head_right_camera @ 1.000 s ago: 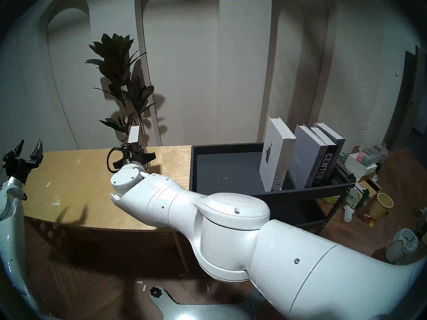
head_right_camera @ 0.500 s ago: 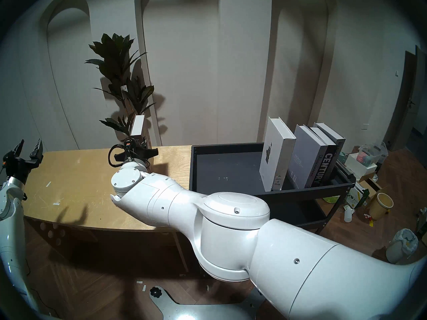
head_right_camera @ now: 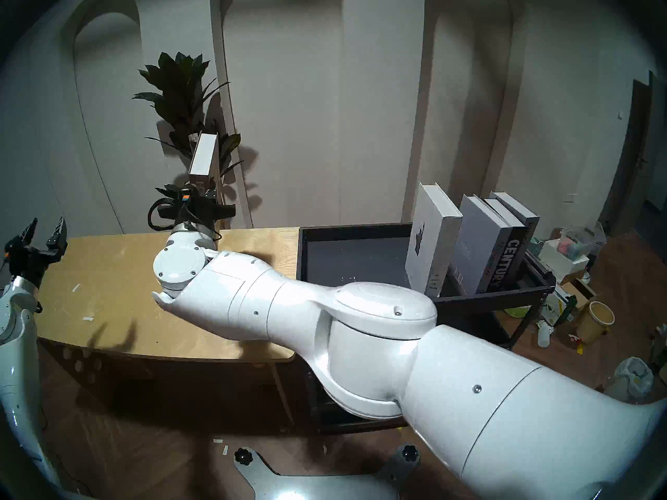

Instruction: Move the books from the display table onto the shelf, standing them upright with spines facing out and tallest at one end

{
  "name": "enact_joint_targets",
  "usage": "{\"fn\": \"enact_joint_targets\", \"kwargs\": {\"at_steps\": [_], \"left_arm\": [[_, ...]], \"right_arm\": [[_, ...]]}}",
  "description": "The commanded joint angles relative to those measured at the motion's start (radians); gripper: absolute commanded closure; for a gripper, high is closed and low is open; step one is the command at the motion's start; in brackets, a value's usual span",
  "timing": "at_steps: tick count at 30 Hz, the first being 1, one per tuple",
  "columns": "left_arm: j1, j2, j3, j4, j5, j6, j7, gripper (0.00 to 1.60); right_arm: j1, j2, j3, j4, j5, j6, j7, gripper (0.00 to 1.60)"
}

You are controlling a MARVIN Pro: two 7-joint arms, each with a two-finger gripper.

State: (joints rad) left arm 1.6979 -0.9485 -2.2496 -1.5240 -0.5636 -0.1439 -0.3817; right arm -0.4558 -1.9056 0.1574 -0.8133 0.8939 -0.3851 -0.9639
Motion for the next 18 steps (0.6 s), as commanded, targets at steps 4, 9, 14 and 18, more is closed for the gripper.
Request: {"fn": "enact_joint_targets", "kwargs": {"at_steps": [4,9,14,18], "left_arm": [[-0.01,0.011,-0.006,-0.011,-0.001,-0.005,0.0,0.0],[-0.01,0.01,-0.006,-0.011,-0.001,-0.005,0.0,0.0],[-0.01,0.01,-0.006,-0.01,-0.001,-0.004,0.0,0.0],[-0.01,0.01,-0.006,-0.01,-0.001,-0.005,0.0,0.0]], "right_arm": [[0.097,0.155,0.044,-0.111,-0.031,0.025,-0.051,1.6],[0.15,0.2,0.089,-0.158,-0.014,0.053,-0.043,1.6],[0.191,0.246,0.139,-0.198,0.01,0.096,-0.025,1.6],[0.2,0.278,0.176,-0.224,0.051,0.146,-0.004,1.6]]}}
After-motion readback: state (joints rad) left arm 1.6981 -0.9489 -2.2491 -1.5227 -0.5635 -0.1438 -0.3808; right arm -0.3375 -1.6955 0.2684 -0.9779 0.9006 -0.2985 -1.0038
